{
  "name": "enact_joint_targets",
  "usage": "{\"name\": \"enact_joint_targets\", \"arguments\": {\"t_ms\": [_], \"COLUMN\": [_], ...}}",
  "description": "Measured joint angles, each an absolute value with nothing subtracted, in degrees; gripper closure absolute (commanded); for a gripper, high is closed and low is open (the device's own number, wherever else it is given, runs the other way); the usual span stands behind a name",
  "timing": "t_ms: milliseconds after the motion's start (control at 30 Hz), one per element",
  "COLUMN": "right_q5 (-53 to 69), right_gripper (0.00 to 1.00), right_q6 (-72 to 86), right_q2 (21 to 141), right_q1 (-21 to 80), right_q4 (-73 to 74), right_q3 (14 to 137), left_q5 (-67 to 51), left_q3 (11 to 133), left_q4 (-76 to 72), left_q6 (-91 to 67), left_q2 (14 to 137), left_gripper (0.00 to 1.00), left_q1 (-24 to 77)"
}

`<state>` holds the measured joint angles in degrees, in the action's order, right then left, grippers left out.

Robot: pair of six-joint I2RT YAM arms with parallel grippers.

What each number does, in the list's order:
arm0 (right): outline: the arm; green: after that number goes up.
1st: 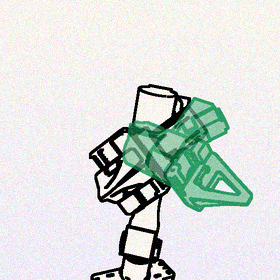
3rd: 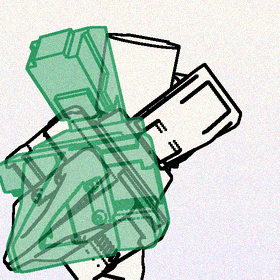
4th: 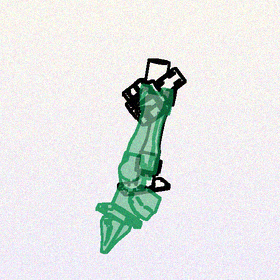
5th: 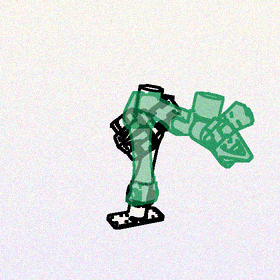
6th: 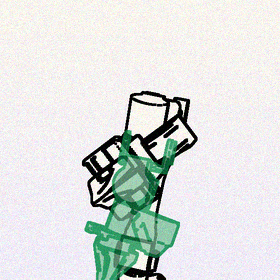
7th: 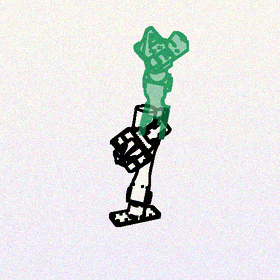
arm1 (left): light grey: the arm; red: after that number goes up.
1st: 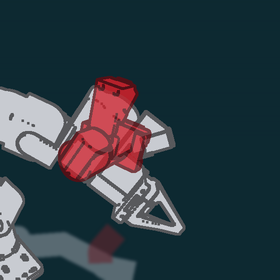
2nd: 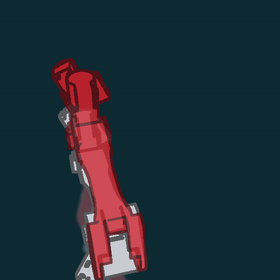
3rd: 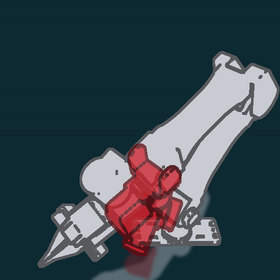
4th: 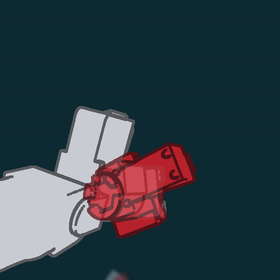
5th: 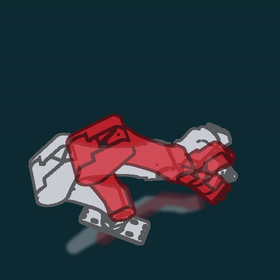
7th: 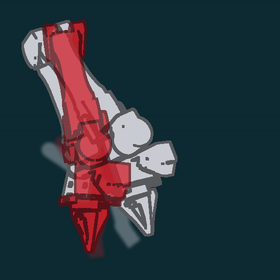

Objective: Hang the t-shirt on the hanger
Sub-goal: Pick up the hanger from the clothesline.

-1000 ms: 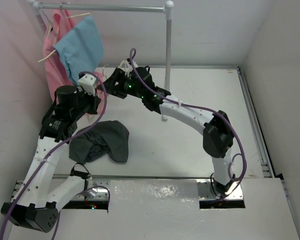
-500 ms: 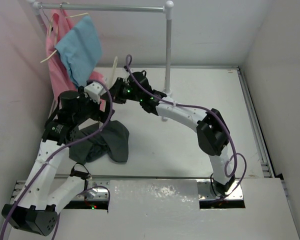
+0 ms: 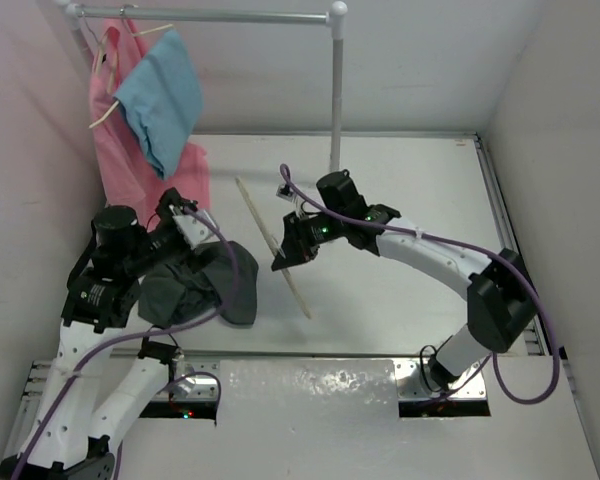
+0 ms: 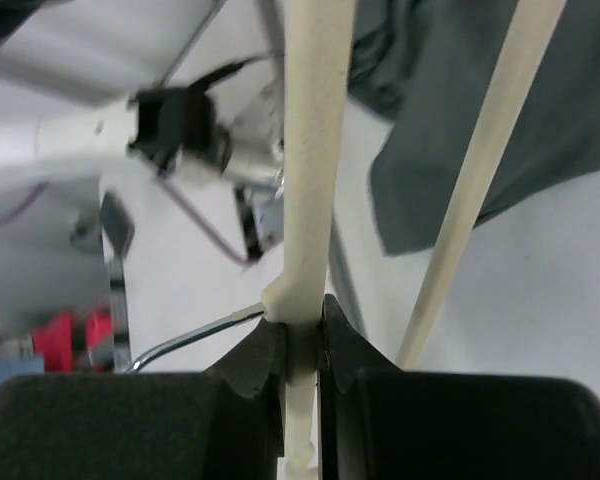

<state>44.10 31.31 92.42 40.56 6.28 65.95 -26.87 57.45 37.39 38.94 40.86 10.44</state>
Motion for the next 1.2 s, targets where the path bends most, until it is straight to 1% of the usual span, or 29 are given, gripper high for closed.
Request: {"name": "enact_joint_targets", "arguments": {"t_ms": [67, 167, 200, 300, 333, 467, 533, 633, 700, 767, 800, 833, 900, 933, 1067, 1100, 1133, 1167, 1200], "right_q5": [46.89, 48.27, 47.24, 43.42, 41.98, 38.02, 37.15, 36.84, 36.8, 36.82, 36.84, 36.84, 36.84, 36.8, 35.59, 34.85, 34.24, 33.01, 30.98], "right_gripper": [1.0, 1.0, 1.0, 1.0, 1.0, 1.0, 1.0, 1.0, 1.0, 1.0, 1.0, 1.0, 1.0, 1.0, 1.0, 0.98, 0.71, 0.59, 0.42], "right_q6": [25.36, 17.19, 14.79, 9.23, 7.9, 5.34, 4.43, 3.16, 2.52, 2.09, 1.91, 1.72, 1.19, 0.89, -0.1, -0.3, -0.45, -0.25, -0.23], "right_q2": [90.41, 90.28, 90.7, 92.05, 92.51, 92.77, 93.01, 94.19, 94.94, 95.0, 95.0, 95.0, 95.0, 94.98, 94.89, 94.87, 94.65, 94.37, 93.86], "right_q1": [41.12, 41.74, 41.91, 42.81, 43.29, 45.5, 46.54, 48.21, 49.1, 49.71, 49.89, 49.93, 49.91, 49.91, 49.91, 49.93, 50.0, 50.04, 50.06], "right_q4": [11.57, 22.0, 25.78, 34.13, 36.51, 41.21, 43.24, 45.84, 46.65, 47.11, 47.31, 47.33, 47.86, 48.01, 47.97, 47.7, 47.53, 47.29, 47.09], "right_q3": [65.91, 69.43, 71.2, 75.53, 76.69, 78.04, 79.07, 82.3, 84.51, 85.47, 85.73, 85.78, 85.78, 85.78, 85.78, 85.78, 85.73, 85.69, 85.62], "left_q5": [-30.46, -35.35, -37.06, -41.15, -41.93, -42.33, -41.08, -40.03, -39.55, -38.41, -37.67, -36.8, -35.27, -34.92, -34.59, -34.59, -34.61, -34.65, -34.72], "left_q3": [56.62, 55.88, 55.79, 56.16, 57.17, 61.91, 62.02, 61.8, 61.91, 62.0, 62.0, 61.98, 61.95, 61.95, 61.95, 61.98, 62.11, 62.46, 62.89], "left_q4": [37.87, 37.85, 37.76, 37.87, 39.38, 44.42, 45.69, 47.7, 48.99, 50.96, 51.96, 52.95, 54.0, 54.24, 54.11, 54.02, 54.02, 54.11, 54.13], "left_q6": [45.84, 55.61, 59.11, 67.26, 69.71, 76.31, 77.47, 77.54, 77.67, 79.24, 79.99, 80.9, 82.17, 82.26, 80.23, 79.35, 78.17, 76.9, 75.75], "left_q2": [40.23, 39.46, 39.48, 41.08, 42.48, 48.29, 50.61, 52.6, 53.54, 54.61, 55.09, 55.53, 55.86, 55.86, 55.27, 55.07, 54.98, 55.02, 55.13], "left_gripper": [0.13, 0.13, 0.13, 0.18, 0.19, 0.19, 0.2, 0.28, 0.33, 0.43, 0.5, 0.72, 0.89, 1.0, 1.0, 1.0, 1.0, 1.0, 1.0], "left_q1": [10.44, 10.46, 10.44, 10.61, 11.05, 15.16, 17.91, 20.88, 21.37, 21.43, 21.43, 21.43, 21.45, 21.45, 21.45, 21.45, 21.45, 21.45, 21.45]}}
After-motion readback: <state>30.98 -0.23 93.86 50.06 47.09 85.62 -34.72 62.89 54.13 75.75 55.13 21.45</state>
